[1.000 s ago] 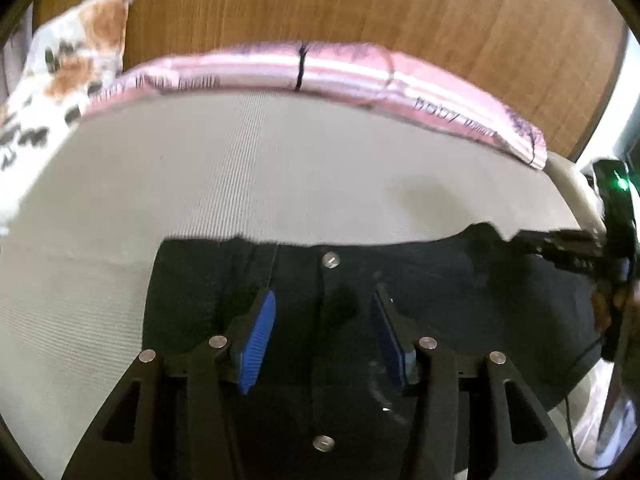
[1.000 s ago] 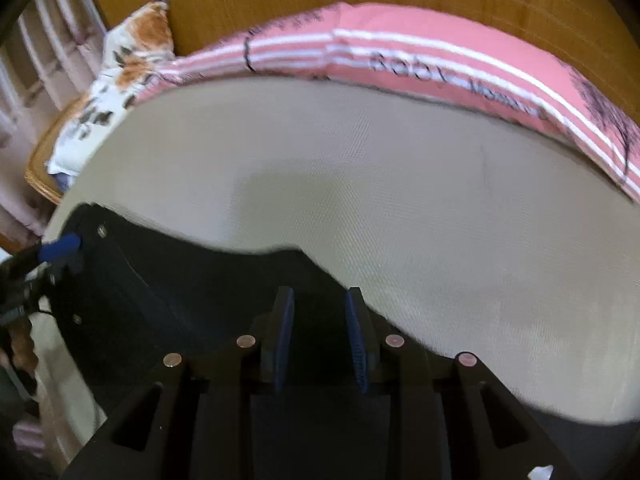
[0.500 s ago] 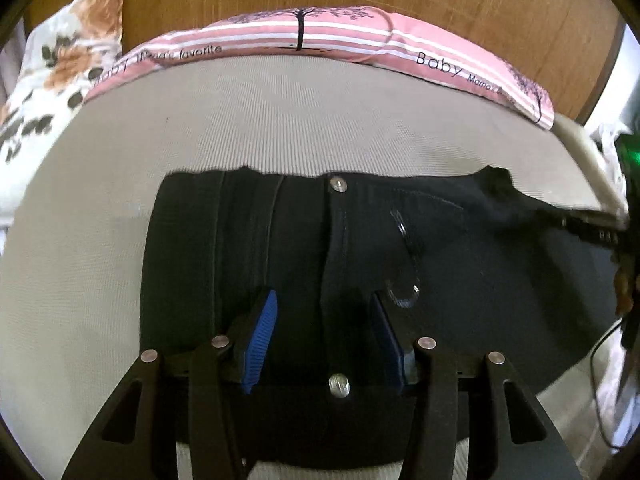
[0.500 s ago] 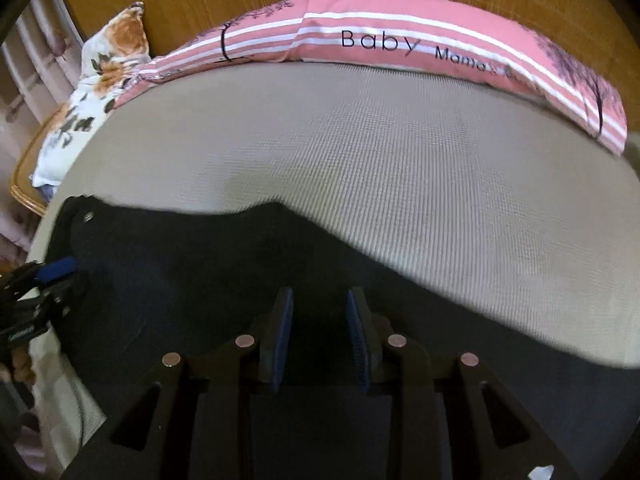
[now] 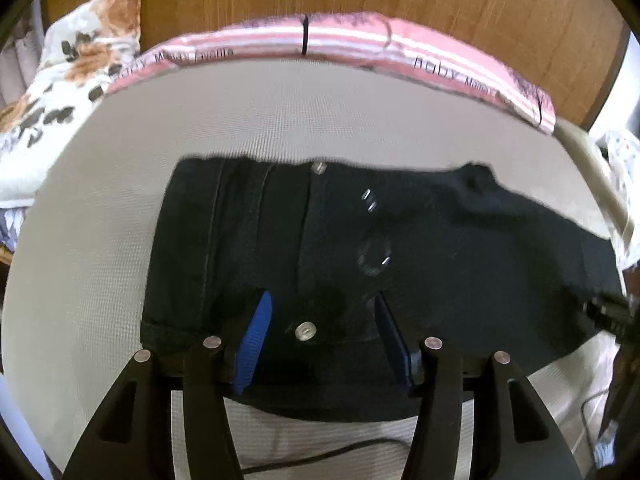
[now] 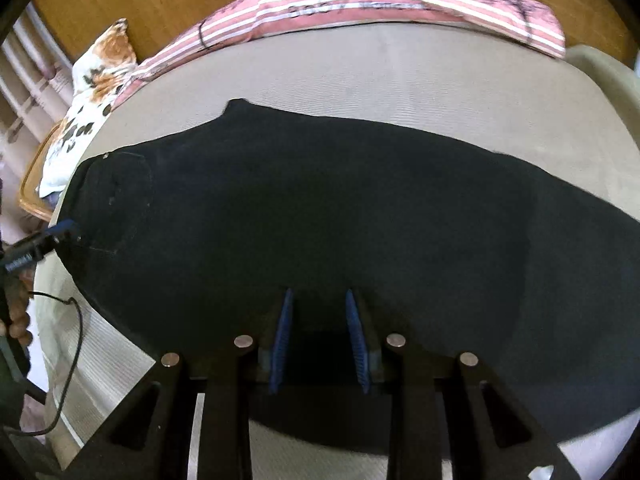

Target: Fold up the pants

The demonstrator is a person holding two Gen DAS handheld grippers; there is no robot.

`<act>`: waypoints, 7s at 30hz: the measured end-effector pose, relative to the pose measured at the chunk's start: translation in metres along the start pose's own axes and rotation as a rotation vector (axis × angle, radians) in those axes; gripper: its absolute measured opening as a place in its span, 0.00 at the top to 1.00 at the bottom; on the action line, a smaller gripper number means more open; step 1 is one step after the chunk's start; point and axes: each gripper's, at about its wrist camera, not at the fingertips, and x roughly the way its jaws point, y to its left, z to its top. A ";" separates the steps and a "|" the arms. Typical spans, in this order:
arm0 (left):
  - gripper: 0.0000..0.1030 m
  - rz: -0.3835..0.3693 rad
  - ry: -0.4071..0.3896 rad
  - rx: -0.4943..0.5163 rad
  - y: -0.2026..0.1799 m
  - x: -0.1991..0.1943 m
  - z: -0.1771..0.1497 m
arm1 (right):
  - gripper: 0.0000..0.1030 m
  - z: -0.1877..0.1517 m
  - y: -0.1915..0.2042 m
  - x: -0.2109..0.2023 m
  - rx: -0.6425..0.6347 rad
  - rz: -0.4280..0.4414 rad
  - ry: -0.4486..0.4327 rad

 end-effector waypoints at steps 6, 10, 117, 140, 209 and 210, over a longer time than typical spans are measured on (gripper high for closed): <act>0.39 -0.020 -0.064 0.066 -0.045 -0.021 0.016 | 0.70 -0.014 -0.027 -0.028 0.064 -0.036 -0.061; 0.37 -0.048 -0.038 0.147 -0.089 -0.012 0.020 | 0.69 -0.022 -0.056 -0.050 0.140 -0.039 -0.096; 0.62 -0.582 0.547 -0.263 -0.142 0.081 0.003 | 0.50 0.008 -0.043 -0.025 0.201 0.240 -0.074; 0.80 -0.269 0.232 0.103 -0.156 0.024 0.029 | 0.50 0.034 -0.070 -0.021 0.209 0.086 -0.128; 0.45 -0.288 0.142 -0.833 0.124 0.007 -0.052 | 0.37 0.042 0.041 -0.014 -0.015 0.057 -0.048; 0.45 -0.295 0.128 -0.839 0.126 0.007 -0.051 | 0.37 0.042 0.041 -0.013 -0.012 0.058 -0.046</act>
